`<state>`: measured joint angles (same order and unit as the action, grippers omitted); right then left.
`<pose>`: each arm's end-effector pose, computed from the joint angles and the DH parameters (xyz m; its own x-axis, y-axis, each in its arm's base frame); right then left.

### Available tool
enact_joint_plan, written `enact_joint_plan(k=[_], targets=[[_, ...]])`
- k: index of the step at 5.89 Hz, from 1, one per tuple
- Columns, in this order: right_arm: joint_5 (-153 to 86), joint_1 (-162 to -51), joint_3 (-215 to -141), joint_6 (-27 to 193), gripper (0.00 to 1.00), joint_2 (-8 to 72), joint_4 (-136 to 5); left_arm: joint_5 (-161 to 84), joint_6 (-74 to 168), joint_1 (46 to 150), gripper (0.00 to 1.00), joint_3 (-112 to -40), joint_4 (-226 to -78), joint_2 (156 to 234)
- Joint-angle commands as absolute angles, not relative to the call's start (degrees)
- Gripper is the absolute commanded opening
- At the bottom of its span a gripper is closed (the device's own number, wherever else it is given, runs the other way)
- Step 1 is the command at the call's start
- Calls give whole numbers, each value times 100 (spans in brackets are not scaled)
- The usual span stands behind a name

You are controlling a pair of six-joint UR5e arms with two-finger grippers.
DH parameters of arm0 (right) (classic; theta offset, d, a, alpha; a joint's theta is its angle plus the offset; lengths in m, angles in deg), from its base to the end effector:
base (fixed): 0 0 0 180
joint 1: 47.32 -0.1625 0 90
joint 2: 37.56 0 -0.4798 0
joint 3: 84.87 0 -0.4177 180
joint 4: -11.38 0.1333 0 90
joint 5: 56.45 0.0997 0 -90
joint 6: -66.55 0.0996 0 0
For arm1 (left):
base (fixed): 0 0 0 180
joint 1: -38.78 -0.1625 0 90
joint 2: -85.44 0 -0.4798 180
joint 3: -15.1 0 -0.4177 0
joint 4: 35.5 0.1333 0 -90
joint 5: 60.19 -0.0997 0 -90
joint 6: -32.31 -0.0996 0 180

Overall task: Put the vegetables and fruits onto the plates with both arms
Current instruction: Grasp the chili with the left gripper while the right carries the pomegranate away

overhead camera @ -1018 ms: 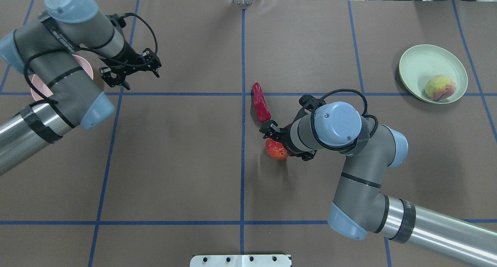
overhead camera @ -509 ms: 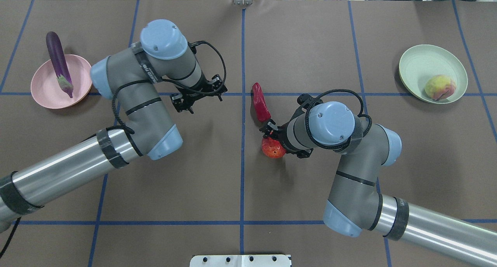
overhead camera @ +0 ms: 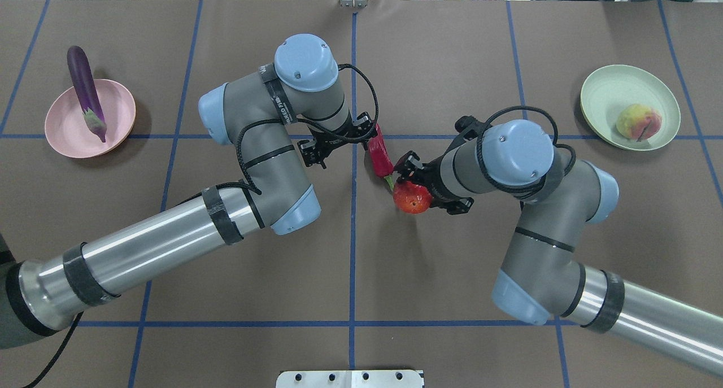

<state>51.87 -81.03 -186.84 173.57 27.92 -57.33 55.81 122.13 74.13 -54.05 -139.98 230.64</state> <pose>-0.4991 -0.4556 0.3167 0.3346 0.5573 0.7599 -0.4221 0.8096 -0.4079 0.6593 -0.5775 0.1845 0.5377 -0.3780 -0.7537 0.2492 0.9252 -0.2862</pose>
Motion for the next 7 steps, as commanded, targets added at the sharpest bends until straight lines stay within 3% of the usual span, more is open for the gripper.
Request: enact_joint_plan(k=[1,4,5,6,7], targets=[[5998,-9053,-18762,16758,0,3272,-5726,5313,12240,7263,100,-4795,-14400,23484],[6317,-10642,-17975,14354,0,3310,-6306,5055,12258,7113,100,-3944,-14868,23976],[6535,-11309,-17231,13197,0,3249,-6280,4899,12258,7060,91,-3827,-14948,23987],[6667,-11864,-16536,12289,0,2996,-6280,4627,12258,6938,38,-3817,-15071,23987],[6660,-12174,-15972,11915,0,2820,-6263,4625,12258,6928,0,-3808,-15089,23987]])
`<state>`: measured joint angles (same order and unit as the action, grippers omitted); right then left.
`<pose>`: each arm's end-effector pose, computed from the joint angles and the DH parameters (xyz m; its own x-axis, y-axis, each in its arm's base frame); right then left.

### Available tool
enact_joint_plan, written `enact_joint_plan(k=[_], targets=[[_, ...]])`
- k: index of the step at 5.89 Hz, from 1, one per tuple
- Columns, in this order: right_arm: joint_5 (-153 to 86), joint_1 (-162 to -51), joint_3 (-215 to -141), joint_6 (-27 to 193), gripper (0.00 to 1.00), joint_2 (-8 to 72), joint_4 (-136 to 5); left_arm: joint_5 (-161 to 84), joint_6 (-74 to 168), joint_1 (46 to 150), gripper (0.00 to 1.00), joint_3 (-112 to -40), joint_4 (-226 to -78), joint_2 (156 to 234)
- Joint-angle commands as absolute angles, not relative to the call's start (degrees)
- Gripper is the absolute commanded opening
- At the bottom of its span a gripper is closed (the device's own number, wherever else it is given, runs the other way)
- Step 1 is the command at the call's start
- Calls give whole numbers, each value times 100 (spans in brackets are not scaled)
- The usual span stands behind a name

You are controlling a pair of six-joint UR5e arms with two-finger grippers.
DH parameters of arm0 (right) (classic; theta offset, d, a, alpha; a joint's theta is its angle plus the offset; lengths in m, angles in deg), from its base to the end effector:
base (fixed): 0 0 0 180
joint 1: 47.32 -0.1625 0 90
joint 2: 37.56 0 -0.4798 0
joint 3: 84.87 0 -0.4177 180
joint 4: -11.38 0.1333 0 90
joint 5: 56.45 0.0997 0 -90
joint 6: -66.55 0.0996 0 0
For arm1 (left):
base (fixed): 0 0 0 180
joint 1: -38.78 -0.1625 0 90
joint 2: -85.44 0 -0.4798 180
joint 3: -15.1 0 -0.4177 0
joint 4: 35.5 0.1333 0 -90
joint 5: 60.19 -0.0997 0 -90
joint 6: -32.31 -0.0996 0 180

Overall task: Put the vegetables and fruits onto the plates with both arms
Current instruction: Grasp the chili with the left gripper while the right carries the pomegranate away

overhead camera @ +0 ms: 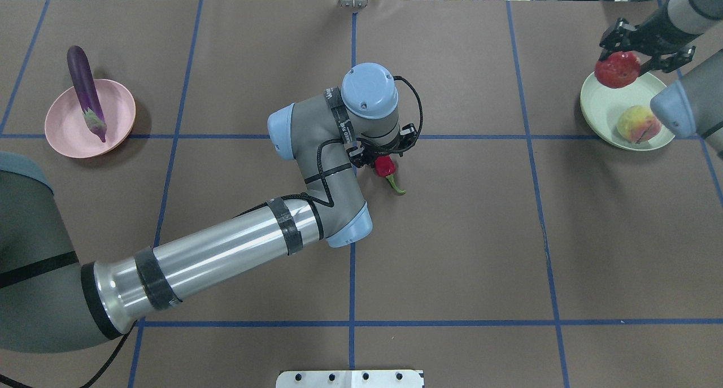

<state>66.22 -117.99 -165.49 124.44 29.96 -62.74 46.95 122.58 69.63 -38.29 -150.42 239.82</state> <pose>-0.1627 -0.7040 0.5362 0.6215 0.4199 0.6614 -0.4456 0.8838 -0.1424 0.7523 -0.5704 0.1537 0.5190 -0.3152 -0.7945 0.2912 0.9391 -0.1824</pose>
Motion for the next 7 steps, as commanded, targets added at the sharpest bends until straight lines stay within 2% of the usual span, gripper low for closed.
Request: enact_joint_plan(k=[1,3,4,6,7], targets=[[6660,-12412,-15671,11554,0,2801,-6262,4625,12266,6963,0,-3843,-15177,23987],[6669,-12353,-15282,11436,0,2748,-6245,4651,12284,7549,0,-4586,-15170,23926],[6677,-12126,-15237,11471,0,2713,-6236,4755,12267,7883,0,-4720,-15143,23751],[6660,-11756,-15237,11480,0,2695,-6184,5808,11098,8797,0,-5989,-15082,22018],[6634,-11598,-15098,11480,0,2660,-6183,5863,10253,9157,0,-6492,-15150,20913]])
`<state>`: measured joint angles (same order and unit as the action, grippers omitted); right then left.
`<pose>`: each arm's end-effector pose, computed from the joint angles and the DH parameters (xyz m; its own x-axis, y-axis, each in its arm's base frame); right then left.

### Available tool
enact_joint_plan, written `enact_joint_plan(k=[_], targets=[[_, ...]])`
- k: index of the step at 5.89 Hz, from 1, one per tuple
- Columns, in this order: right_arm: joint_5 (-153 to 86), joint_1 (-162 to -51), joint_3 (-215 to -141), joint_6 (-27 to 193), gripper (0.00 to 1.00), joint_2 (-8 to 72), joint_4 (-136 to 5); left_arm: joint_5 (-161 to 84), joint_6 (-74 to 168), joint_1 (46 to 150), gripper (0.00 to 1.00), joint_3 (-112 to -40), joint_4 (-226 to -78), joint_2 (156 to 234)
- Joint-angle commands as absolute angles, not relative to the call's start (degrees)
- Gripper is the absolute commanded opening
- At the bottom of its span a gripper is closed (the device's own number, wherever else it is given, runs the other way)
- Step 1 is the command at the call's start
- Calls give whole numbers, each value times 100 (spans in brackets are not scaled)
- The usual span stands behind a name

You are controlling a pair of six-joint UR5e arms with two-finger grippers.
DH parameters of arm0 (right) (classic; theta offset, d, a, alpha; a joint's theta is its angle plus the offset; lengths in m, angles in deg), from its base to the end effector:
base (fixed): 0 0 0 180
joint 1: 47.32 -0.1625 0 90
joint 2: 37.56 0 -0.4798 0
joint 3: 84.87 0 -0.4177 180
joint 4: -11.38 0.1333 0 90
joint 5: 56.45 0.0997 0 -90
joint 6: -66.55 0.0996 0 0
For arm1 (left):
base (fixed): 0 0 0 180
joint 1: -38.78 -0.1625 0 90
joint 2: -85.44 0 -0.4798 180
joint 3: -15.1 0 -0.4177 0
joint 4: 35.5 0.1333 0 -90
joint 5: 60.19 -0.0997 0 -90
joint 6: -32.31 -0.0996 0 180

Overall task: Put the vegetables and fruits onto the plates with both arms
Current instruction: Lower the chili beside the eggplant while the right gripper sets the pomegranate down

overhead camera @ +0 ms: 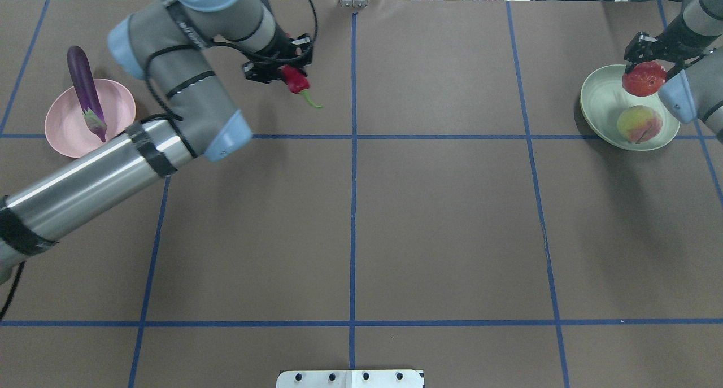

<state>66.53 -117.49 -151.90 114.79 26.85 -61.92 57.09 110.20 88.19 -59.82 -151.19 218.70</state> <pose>-0.1788 -0.7288 0.6220 0.7237 0.3598 0.5889 -0.3299 0.9299 -0.1628 0.4717 -0.6853 0.2863 0.4662 -0.2575 -0.8464 0.3439 0.9342 -0.0948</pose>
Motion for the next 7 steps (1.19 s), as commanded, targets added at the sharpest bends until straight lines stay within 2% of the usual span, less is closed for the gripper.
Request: enact_joint_plan(k=[1,2,3,5,6,7], targets=[[6651,-11588,-15053,11480,58,2582,-6183,6343,9740,9648,0,-6671,-15082,20267],[6642,-11571,-15061,11480,100,2589,-6183,6460,9735,9792,0,-6647,-15072,19860],[6651,-11570,-15087,11480,100,2581,-6183,6453,9796,9828,0,-6594,-15072,19551],[6660,-11570,-15183,11489,100,2563,-6183,6435,9920,9890,2,-6252,-15037,19548],[6669,-11579,-15384,11498,100,2555,-6192,6435,9911,9872,80,-6199,-15046,19557],[6677,-11579,-15604,11498,100,2554,-6192,6444,9902,9890,100,-6207,-15054,19566]])
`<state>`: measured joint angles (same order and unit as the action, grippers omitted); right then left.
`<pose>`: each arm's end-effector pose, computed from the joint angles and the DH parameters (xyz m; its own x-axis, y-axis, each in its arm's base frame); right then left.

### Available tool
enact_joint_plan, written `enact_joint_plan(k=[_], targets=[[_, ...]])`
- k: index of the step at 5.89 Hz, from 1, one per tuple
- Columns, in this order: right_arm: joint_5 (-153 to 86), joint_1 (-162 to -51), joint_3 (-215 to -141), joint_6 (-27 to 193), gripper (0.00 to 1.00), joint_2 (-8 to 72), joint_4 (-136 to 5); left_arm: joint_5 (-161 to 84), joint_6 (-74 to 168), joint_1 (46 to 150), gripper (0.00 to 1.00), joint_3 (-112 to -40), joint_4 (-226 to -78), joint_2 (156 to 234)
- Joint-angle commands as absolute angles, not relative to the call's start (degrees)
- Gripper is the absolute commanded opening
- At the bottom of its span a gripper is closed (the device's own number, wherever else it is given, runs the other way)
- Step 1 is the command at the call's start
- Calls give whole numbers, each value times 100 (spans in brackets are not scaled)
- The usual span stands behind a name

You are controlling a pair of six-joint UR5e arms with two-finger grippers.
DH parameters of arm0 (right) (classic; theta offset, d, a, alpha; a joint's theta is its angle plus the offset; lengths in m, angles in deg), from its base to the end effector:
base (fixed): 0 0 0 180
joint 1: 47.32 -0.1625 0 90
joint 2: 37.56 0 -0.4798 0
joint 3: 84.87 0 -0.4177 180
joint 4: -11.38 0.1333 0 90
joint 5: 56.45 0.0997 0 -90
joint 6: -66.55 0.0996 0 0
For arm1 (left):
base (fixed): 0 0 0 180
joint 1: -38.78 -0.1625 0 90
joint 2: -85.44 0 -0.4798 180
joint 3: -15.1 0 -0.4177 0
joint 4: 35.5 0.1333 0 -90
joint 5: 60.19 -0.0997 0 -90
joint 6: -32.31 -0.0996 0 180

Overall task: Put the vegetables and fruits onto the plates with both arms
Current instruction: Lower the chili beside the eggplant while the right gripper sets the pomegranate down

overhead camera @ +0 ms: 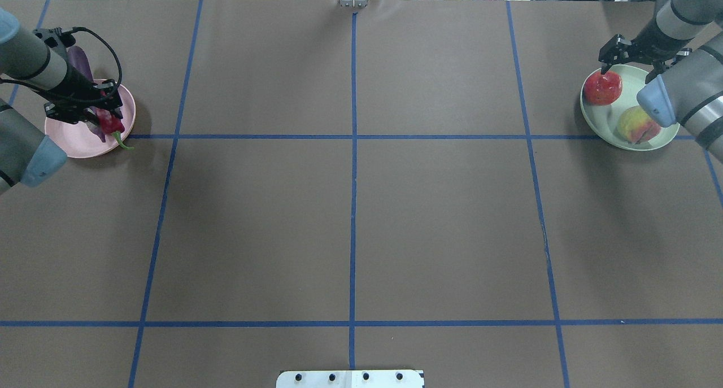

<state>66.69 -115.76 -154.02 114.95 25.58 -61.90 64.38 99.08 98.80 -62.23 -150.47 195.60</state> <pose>-0.2046 -0.7324 0.5852 0.7190 0.3067 0.6237 -0.2993 0.9465 -0.1205 0.2871 -0.6513 0.5741 0.6087 -0.4053 -0.6820 0.3493 0.9088 -0.2283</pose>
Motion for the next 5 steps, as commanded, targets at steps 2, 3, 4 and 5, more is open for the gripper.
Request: enact_joint_plan(k=[2,3,4,5], targets=[[7061,-11675,-16148,11524,100,2677,-6271,6679,9841,10265,100,-6451,-15046,19575],[7508,-11832,-17021,11533,100,3365,-6271,6960,9841,10398,100,-7071,-15037,19453],[7547,-11886,-18048,11516,100,4233,-6280,6980,9727,10408,100,-8017,-15046,18738],[7669,-11991,-18606,11454,100,4825,-6280,6980,9030,10408,100,-8653,-15046,18122]])
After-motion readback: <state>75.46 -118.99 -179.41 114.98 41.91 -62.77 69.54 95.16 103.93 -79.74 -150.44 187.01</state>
